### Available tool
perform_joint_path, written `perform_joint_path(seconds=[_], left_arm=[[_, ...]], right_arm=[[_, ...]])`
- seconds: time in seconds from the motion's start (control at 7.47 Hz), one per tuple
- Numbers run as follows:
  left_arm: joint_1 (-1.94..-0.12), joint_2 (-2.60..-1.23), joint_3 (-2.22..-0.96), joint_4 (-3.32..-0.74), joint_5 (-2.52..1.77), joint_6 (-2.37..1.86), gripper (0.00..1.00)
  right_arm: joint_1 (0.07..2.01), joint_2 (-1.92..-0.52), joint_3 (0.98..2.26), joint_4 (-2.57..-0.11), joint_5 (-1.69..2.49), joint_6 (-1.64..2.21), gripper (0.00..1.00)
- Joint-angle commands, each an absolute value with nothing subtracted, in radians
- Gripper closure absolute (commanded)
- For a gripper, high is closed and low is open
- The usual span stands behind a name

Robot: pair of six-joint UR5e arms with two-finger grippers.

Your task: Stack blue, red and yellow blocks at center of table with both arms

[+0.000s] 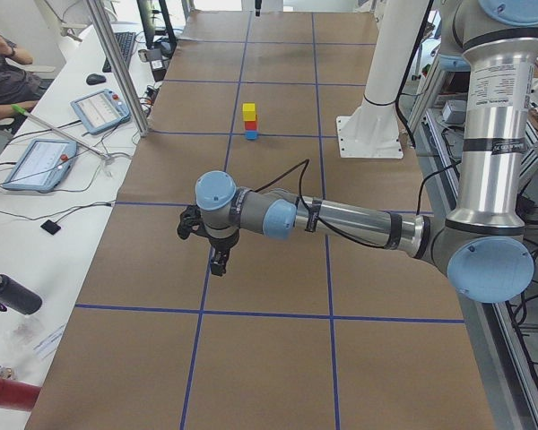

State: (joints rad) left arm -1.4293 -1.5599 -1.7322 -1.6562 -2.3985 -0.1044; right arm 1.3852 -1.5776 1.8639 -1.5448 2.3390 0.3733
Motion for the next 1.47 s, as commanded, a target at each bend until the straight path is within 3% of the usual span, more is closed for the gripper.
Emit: perform_joint_path(seconds=[0.0, 0.94, 1.34], left_arm=[[-1.434, -1.533, -1.736, -1.678, -2.402, -0.176, 0.01], [-1.436, -1.531, -1.724, -1.69, -2.255, -0.181, 0.01], [-1.485, -1.558, -1.724, -1.57, -2.305, -0.183, 0.01]], right_arm=[[1.385, -1.577, 1.864, -1.545, 2.341, 0.364, 0.0], [1.43, -1.577, 1.821, -1.608, 2.309, 0.161, 0.0], [1.43, -1.582, 1.821, -1.608, 2.306, 0.161, 0.0]])
